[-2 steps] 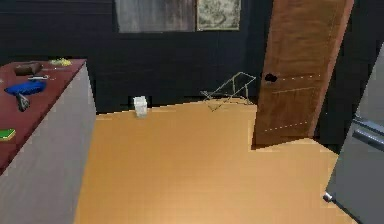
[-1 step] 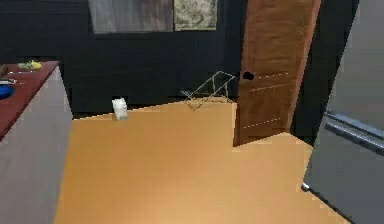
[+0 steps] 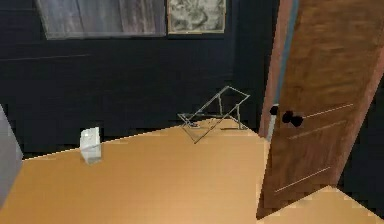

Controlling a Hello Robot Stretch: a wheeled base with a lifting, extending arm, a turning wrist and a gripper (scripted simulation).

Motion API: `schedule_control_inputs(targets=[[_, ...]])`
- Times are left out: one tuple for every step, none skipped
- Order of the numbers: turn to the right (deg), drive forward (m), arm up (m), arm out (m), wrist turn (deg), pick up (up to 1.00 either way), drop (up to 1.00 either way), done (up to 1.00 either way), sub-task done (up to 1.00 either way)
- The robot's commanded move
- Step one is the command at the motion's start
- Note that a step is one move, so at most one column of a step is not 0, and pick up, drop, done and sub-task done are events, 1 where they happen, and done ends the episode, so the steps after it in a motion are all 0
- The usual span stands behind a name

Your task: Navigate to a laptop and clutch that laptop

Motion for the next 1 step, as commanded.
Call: schedule_control_inputs(targets=[[3.0, 0.00, 0.00, 0.00, 0.0, 0.00, 0.00, 0.00, 0.00]])
